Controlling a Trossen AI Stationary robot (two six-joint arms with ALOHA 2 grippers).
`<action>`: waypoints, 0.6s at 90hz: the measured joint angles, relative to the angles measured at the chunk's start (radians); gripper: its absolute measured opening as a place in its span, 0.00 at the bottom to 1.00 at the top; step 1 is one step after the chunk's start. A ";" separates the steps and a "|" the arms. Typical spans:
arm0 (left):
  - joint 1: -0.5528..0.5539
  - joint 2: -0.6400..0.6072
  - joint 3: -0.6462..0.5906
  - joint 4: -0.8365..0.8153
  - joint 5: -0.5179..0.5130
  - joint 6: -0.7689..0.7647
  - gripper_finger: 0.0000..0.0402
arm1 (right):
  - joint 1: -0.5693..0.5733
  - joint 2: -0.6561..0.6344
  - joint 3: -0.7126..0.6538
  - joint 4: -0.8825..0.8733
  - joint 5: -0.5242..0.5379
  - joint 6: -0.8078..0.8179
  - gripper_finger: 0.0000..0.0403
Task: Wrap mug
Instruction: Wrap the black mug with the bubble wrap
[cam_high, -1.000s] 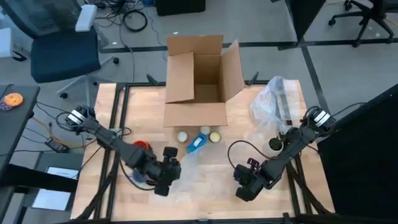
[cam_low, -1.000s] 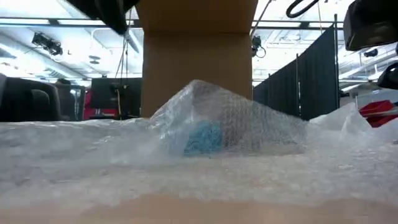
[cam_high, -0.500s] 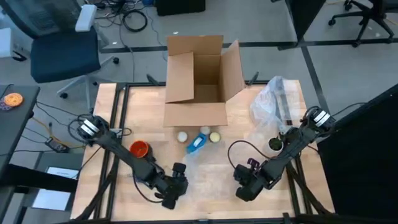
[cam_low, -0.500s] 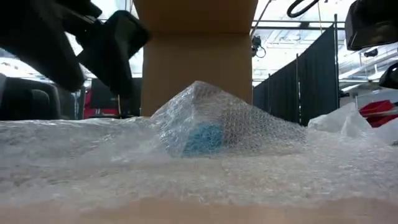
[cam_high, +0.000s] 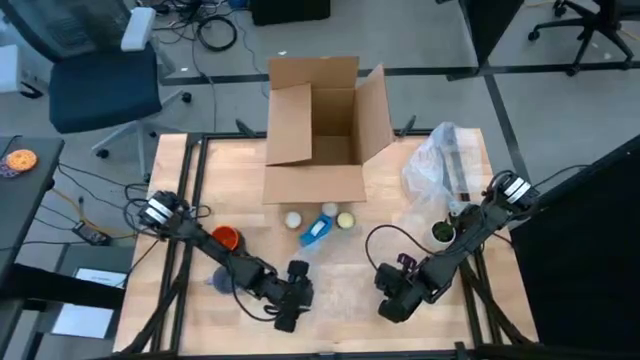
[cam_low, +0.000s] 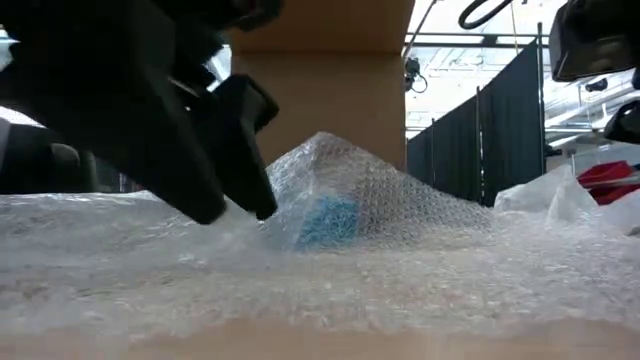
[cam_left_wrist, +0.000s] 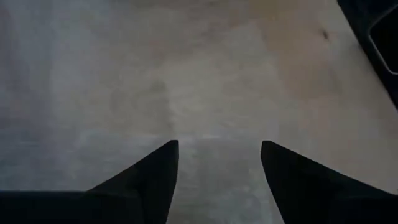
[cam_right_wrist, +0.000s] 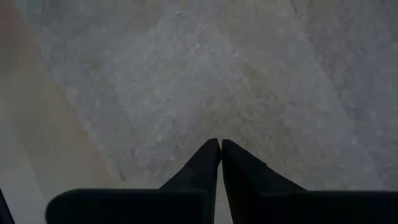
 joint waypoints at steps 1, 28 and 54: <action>0.001 0.000 0.000 -0.001 0.001 -0.004 0.53 | 0.000 0.000 0.000 0.000 0.000 0.000 0.00; 0.012 -0.001 0.033 -0.007 0.041 -0.227 0.53 | 0.000 0.000 0.000 0.000 0.000 0.003 0.00; 0.016 0.040 0.054 -0.017 0.044 -0.402 0.53 | -0.001 0.000 0.000 -0.001 -0.001 0.000 0.00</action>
